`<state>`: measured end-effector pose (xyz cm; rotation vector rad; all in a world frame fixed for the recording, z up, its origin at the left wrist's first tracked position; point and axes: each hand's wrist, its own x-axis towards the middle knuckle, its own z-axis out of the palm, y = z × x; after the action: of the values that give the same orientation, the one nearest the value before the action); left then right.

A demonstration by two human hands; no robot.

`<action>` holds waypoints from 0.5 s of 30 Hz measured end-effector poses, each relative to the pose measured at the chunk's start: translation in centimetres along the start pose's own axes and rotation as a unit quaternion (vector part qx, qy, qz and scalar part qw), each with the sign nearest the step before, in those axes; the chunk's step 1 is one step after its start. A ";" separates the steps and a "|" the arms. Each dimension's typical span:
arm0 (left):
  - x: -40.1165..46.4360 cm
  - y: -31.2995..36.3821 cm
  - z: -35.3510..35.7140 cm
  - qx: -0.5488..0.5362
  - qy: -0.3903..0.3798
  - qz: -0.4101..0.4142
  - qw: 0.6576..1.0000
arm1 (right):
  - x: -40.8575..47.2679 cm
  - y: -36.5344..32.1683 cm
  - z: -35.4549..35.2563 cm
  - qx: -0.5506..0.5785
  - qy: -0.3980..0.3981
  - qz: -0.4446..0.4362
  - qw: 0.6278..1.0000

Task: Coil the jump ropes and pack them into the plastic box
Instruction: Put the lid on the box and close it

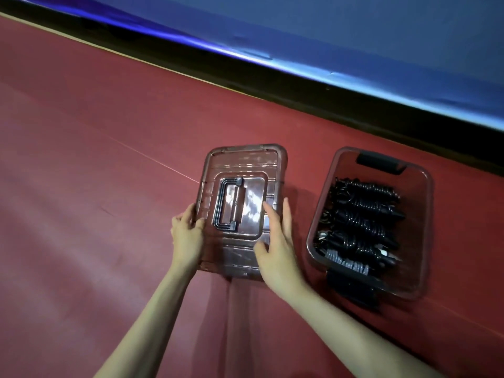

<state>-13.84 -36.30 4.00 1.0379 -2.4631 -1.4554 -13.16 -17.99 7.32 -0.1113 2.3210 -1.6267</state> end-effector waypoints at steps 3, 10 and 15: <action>-0.5 3.9 -0.2 -0.039 -0.032 0.061 0.997 | -0.2 -2.0 -2.7 -0.003 0.037 -0.043 0.998; -4.1 12.7 5.6 -0.086 -0.107 0.158 0.978 | -1.0 -0.7 -12.4 0.002 0.152 0.009 0.988; -7.5 15.5 10.7 -0.061 -0.148 0.181 0.970 | -3.1 1.7 -17.7 -0.016 0.197 0.072 0.978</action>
<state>-20.21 -19.08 12.60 0.3380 -2.5339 -1.7030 -15.16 -0.64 11.82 0.3989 2.5677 -1.6582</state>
